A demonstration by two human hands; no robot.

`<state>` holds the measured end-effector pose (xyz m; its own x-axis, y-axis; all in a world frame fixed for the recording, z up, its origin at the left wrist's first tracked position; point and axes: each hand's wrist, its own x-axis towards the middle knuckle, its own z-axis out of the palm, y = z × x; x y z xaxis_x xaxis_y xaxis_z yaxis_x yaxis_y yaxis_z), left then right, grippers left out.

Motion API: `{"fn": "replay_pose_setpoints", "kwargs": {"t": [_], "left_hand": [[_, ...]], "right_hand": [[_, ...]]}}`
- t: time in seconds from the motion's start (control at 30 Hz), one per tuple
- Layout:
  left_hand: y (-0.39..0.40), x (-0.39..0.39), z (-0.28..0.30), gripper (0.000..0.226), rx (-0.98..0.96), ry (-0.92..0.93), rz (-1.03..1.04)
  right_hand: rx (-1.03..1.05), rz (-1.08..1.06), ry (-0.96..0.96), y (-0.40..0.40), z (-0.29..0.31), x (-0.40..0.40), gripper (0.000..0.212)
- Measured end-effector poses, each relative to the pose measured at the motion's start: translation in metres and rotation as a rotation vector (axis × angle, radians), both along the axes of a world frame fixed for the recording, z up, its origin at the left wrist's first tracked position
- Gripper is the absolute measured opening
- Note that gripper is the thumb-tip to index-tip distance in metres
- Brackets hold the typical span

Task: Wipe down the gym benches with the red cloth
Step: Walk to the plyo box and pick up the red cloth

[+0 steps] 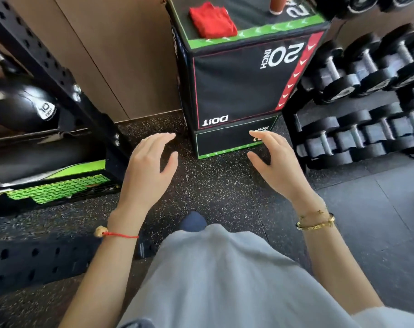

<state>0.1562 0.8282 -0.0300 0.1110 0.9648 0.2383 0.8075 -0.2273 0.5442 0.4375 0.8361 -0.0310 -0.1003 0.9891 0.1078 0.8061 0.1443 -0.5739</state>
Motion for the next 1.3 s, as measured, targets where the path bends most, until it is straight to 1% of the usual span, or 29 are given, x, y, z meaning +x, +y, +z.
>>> {"fn": "replay_pose_setpoints", "kwargs": {"t": [0.2,0.33,0.63,0.77,0.9,1.03,1.2,1.3], "left_hand": [[0.1,0.008,-0.015,0.037,-0.009,0.025,0.035],[0.182,0.012,-0.023,0.036,-0.005,0.04,0.002],[0.382,0.011,-0.01,0.036,0.059,0.037,0.047],[0.45,0.014,-0.015,0.035,0.054,0.071,0.059],[0.499,0.027,-0.028,0.034,0.014,0.08,0.062],[0.537,0.044,-0.045,0.033,-0.013,0.083,0.074],[0.57,0.062,-0.065,0.033,-0.046,0.081,0.122],[0.582,0.07,-0.078,0.034,-0.058,0.109,0.161]], "right_hand": [[-0.034,0.018,0.008,0.104,-0.018,0.005,0.046],[-0.023,0.005,0.008,0.184,-0.026,0.007,0.045],[0.038,0.003,0.015,0.391,-0.013,0.004,0.044],[0.038,-0.025,0.057,0.459,-0.015,0.003,0.04],[0.013,-0.043,0.06,0.516,-0.024,0.006,0.038],[-0.075,-0.056,0.043,0.567,-0.035,0.009,0.044],[-0.238,-0.063,-0.014,0.622,-0.052,0.013,0.064],[-0.258,-0.084,-0.132,0.646,-0.062,0.01,0.071]]}}
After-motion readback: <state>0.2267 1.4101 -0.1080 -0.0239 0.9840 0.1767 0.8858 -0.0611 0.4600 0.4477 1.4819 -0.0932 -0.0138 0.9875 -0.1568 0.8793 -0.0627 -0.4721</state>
